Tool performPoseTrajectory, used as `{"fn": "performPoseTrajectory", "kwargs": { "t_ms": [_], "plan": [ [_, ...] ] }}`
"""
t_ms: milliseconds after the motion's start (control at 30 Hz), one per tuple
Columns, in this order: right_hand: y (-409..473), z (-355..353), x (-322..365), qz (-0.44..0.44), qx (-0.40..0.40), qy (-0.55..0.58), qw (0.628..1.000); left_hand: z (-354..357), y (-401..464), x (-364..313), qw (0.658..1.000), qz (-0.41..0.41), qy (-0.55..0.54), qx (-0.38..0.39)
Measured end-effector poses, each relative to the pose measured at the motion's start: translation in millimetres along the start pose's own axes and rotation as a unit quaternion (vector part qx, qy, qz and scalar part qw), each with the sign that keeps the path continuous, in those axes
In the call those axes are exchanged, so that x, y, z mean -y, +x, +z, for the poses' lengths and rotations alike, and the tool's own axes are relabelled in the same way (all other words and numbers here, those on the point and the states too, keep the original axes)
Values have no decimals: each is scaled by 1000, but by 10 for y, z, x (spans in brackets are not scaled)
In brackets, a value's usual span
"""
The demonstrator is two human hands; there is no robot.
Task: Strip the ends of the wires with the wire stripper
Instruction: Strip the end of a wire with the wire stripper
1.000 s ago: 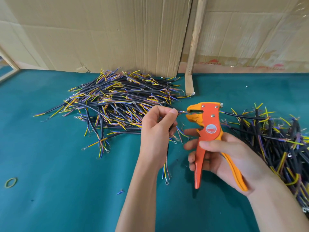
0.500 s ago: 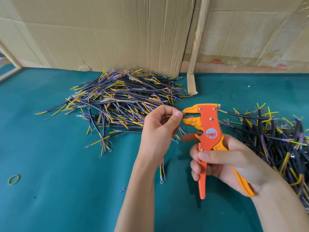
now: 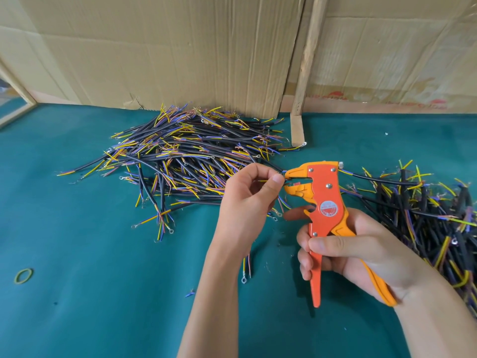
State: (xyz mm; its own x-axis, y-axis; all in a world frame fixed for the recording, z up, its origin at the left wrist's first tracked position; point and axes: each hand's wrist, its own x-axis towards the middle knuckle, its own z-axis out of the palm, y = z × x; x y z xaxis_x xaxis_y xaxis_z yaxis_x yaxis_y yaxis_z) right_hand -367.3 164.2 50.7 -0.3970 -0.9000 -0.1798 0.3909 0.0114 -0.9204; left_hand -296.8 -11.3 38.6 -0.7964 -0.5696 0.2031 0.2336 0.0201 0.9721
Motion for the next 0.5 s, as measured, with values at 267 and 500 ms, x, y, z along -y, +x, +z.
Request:
{"fn": "performPoseTrajectory", "kwargs": {
  "t_ms": [267,500],
  "plan": [
    [33,76,-27,-1,-17,45,999,8,1,5,1000,6,12,-11],
    [48,104,-37,-4,-5,80,997,30,-18,-6,1000,3,-4,-19]
  ]
}}
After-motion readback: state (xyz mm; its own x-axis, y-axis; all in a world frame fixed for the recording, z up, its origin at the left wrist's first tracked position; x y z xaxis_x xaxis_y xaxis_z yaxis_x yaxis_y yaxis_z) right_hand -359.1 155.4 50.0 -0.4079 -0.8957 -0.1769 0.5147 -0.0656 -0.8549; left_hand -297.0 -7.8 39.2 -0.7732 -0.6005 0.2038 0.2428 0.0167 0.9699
